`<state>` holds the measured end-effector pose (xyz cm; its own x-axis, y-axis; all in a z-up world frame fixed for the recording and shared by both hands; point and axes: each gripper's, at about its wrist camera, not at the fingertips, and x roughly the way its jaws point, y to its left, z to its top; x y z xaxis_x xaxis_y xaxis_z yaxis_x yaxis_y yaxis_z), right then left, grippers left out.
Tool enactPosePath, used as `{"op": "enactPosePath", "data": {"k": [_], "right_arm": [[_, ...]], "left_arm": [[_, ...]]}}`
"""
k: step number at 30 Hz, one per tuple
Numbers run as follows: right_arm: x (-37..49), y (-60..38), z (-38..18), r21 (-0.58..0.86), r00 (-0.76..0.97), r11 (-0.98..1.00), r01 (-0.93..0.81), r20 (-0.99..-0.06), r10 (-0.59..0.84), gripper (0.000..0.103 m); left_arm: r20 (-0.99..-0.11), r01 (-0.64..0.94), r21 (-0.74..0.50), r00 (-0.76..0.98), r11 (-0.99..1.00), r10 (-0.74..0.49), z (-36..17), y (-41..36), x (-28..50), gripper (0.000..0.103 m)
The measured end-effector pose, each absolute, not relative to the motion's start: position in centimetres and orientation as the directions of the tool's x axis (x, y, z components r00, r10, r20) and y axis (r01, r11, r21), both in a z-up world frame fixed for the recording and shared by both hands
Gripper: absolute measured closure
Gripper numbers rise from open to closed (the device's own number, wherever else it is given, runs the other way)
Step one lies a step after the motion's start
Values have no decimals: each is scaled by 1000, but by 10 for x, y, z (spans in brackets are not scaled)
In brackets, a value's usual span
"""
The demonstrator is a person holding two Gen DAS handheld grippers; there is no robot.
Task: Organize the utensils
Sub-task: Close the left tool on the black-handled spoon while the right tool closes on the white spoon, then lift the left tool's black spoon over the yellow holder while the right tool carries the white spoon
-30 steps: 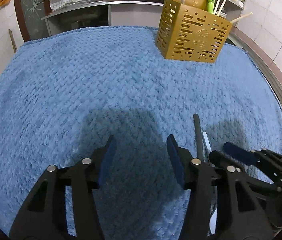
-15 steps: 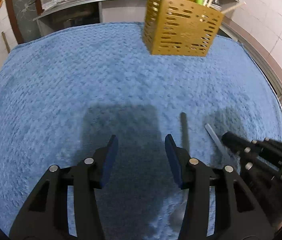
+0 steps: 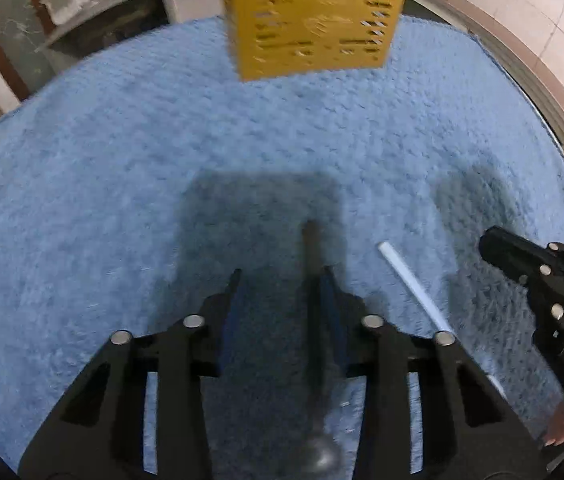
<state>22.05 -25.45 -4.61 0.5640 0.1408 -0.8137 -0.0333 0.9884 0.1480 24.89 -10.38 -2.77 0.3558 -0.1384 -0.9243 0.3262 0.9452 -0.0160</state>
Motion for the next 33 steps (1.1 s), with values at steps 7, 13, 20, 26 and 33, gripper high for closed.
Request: {"op": "enactPosePath", "data": {"k": [7, 13, 20, 26, 33], "right_arm": [[216, -250, -48, 167, 557, 985, -49, -814, 166, 99], [227, -221, -48, 166, 533, 981, -103, -823, 196, 99], [243, -198, -59, 115, 480, 985, -127, -862, 163, 99], [246, -202, -61, 108, 468, 986, -130, -869, 157, 63], [256, -194, -68, 34, 431, 987, -158, -897, 100, 94]], "left_arm": [[-924, 303, -21, 358, 953, -134, -26, -96, 252, 98], [-924, 239, -62, 353, 969, -146, -22, -56, 254, 98], [-929, 240, -63, 342, 969, -145, -27, -41, 257, 98], [-931, 262, -39, 341, 964, -130, -28, -47, 261, 98], [-940, 293, -28, 316, 956, -125, -27, -50, 266, 99]]}}
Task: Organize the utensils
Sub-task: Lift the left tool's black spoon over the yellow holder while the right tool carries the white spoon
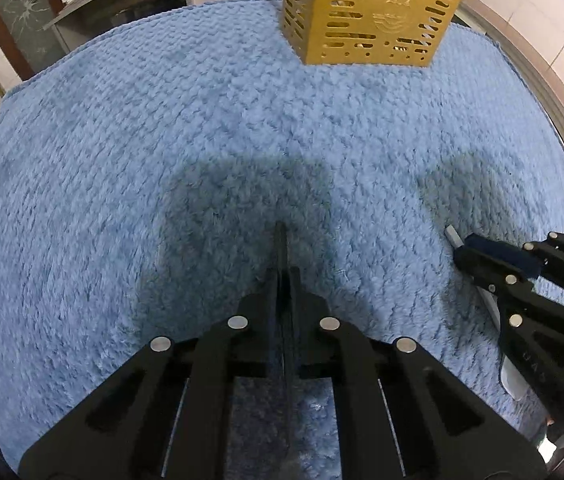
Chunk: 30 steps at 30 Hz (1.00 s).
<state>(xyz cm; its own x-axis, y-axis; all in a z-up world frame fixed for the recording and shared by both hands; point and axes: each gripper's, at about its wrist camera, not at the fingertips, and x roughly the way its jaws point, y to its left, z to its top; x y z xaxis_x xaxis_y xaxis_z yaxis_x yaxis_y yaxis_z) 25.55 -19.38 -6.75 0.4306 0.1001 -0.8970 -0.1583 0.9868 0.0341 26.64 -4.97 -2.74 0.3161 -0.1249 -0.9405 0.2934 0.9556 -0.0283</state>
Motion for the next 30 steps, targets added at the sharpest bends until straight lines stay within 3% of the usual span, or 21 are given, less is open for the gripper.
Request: {"op": "enactPosePath", "data": {"k": [6, 11, 19, 30], "right_arm": [[271, -192, -61, 17, 402, 988, -153, -912, 78, 96], [262, -235, -16, 124, 557, 988, -86, -817, 151, 96], [259, -279, 48, 192, 797, 981, -37, -586, 145, 96], [266, -301, 130, 187, 966, 982, -13, -251, 61, 96]], "left_arm": [[-950, 281, -16, 295, 959, -103, -26, -59, 281, 101], [-905, 233, -159, 355, 960, -236, 1, -41, 289, 101], [-701, 254, -269, 610, 929, -369, 89, -49, 300, 101], [-351, 310, -215, 860, 926, -369, 189, -86, 326, 101]]}}
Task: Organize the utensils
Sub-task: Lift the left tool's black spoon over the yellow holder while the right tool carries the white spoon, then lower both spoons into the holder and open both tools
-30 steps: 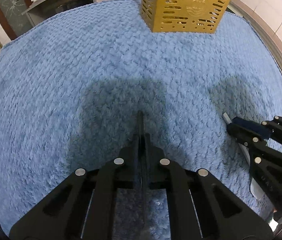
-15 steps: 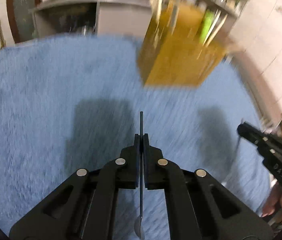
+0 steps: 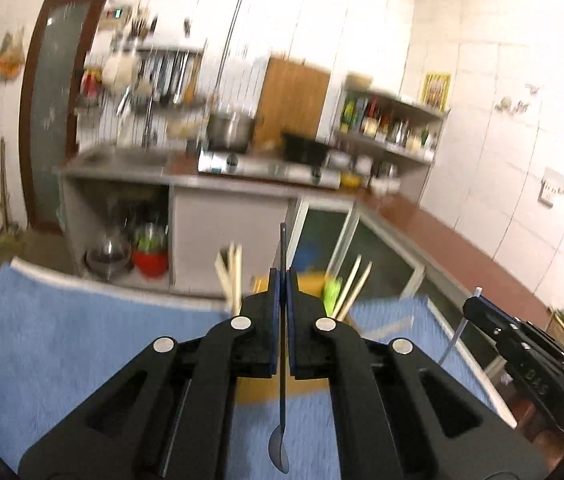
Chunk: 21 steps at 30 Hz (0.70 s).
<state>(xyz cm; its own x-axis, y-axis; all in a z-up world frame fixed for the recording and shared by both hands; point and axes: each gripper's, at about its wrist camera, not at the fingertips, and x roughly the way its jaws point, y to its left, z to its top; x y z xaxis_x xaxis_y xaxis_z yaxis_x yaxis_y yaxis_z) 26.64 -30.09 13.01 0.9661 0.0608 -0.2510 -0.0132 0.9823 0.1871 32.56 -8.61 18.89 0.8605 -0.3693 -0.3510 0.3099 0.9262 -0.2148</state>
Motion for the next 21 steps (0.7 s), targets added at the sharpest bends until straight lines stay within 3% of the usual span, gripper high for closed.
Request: {"op": "enactPosePath", "data": {"k": [4, 11, 14, 21], "right_arm": [[279, -301, 147, 169, 993, 986, -1, -114, 20, 96], [316, -290, 145, 121, 1000, 993, 0, -10, 2, 96], [333, -288, 140, 129, 1000, 992, -17, 15, 15, 96], [366, -285, 104, 141, 996, 989, -47, -73, 58, 96]], "left_arm": [[-249, 319, -223, 895, 921, -370, 203, -99, 336, 101], [-126, 316, -161, 933, 935, -337, 204, -117, 362, 101], [-141, 332, -158, 924, 930, -354, 192, -126, 385, 101], [-260, 341, -165, 890, 925, -375, 131, -130, 423, 101]]}}
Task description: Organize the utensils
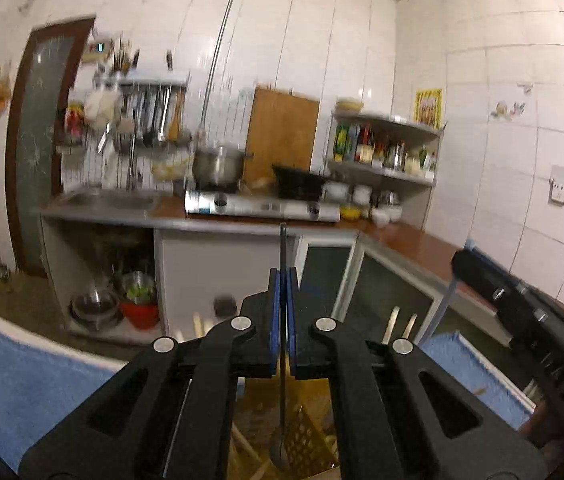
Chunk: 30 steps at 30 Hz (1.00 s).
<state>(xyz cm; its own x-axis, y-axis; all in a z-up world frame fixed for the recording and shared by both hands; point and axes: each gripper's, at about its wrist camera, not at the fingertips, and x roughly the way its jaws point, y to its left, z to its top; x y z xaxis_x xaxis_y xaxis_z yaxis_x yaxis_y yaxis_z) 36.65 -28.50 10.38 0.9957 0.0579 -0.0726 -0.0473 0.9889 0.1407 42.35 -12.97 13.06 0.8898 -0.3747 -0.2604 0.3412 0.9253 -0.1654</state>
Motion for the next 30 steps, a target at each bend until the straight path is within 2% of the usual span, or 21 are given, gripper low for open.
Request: {"op": "enactPosePath", "data": {"k": [4, 7, 12, 14, 16, 17, 18, 19, 21, 26, 30], "right_arm": [[375, -292, 83, 178, 986, 982, -56, -144, 83, 96], [382, -296, 69, 216, 966, 974, -73, -226, 122, 96], [385, -291, 53, 196, 933, 979, -64, -337, 128, 94], [380, -291, 52, 200, 928, 978, -62, -349, 130, 94], [369, -293, 59, 218, 931, 974, -66, -338, 139, 83], [364, -293, 63, 223, 934, 973, -66, -330, 139, 68], [355, -294, 70, 225, 940, 972, -65, -312, 135, 57], [345, -294, 77, 222, 946, 973, -67, -297, 133, 57], [331, -296, 86, 227, 948, 971, -72, -287, 137, 57], [281, -302, 111, 271, 953, 957, -100, -251, 171, 57], [242, -298, 133, 268, 956, 956, -120, -227, 183, 57]], "left_arm": [[-331, 332, -205, 862, 921, -384, 105, -120, 432, 101], [-359, 325, -186, 856, 927, -372, 101, -118, 428, 100], [-415, 304, -174, 840, 937, -349, 95, -112, 418, 99], [-425, 298, -161, 840, 941, -339, 98, -108, 409, 99], [-422, 291, -148, 846, 945, -327, 106, -101, 399, 97], [-417, 289, -144, 850, 947, -322, 112, -97, 393, 96], [-410, 286, -147, 854, 947, -321, 119, -90, 386, 88], [-406, 284, -152, 855, 947, -322, 125, -87, 382, 80], [-393, 274, -167, 862, 947, -319, 139, -77, 367, 71], [-366, 250, -146, 885, 957, -287, 189, -56, 314, 69], [-414, 255, -139, 863, 957, -290, 224, -42, 275, 69]]}}
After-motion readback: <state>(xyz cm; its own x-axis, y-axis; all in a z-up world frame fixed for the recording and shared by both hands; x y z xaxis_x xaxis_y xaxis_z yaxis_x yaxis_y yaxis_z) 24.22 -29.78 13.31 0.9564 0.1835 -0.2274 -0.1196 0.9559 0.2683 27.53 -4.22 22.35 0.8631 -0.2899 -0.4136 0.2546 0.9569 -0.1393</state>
